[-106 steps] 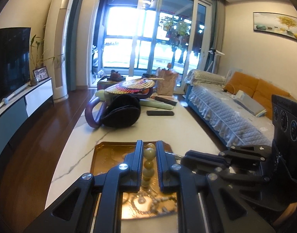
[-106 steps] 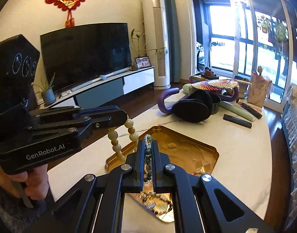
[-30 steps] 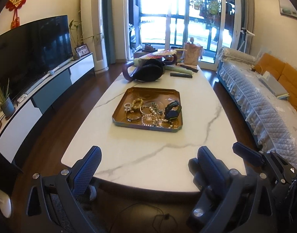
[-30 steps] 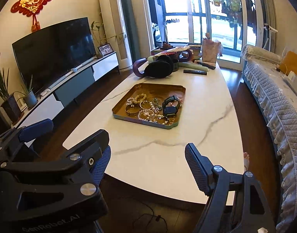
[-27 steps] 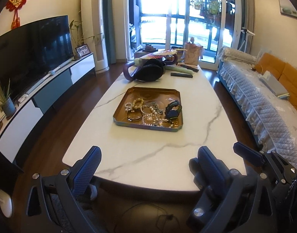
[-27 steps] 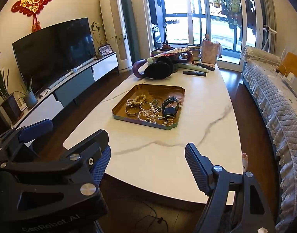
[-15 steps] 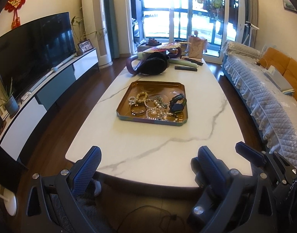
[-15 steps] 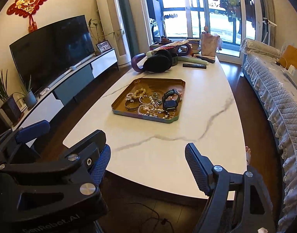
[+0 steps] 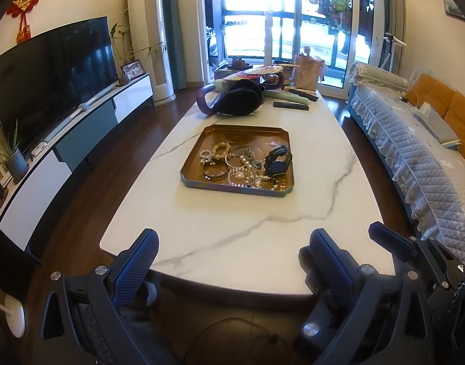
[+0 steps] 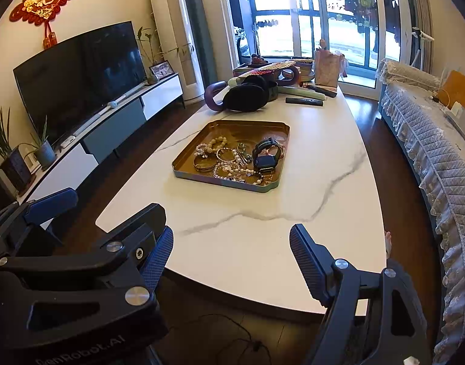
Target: Organize jewelry
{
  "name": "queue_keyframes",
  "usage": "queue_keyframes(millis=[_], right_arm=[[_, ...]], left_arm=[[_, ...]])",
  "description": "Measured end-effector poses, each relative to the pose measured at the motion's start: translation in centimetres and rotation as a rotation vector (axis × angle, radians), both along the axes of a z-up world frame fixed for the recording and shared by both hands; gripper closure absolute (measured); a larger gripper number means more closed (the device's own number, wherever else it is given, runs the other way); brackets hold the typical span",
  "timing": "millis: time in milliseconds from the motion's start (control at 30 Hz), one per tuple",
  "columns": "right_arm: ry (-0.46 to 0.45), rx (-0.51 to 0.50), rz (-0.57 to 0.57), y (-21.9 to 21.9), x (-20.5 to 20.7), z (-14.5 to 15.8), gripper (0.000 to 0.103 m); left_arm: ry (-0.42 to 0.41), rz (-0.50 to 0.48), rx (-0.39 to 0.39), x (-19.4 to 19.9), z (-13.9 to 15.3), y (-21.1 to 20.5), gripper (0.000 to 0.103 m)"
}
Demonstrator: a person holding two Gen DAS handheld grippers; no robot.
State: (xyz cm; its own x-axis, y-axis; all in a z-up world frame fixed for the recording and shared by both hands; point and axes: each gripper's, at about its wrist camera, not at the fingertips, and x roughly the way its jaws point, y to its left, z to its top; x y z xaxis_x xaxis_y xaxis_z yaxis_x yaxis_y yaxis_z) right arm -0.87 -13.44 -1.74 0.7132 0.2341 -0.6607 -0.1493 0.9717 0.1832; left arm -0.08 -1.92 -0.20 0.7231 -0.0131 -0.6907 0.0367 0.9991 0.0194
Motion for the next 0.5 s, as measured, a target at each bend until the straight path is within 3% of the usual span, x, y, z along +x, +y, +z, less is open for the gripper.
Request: queue_keyframes(millis=[500], right_arm=[[0.002, -0.001, 0.0, 0.02, 0.01, 0.0, 0.026]], left_arm=[[0.004, 0.001, 0.0, 0.05, 0.02, 0.07, 0.003]])
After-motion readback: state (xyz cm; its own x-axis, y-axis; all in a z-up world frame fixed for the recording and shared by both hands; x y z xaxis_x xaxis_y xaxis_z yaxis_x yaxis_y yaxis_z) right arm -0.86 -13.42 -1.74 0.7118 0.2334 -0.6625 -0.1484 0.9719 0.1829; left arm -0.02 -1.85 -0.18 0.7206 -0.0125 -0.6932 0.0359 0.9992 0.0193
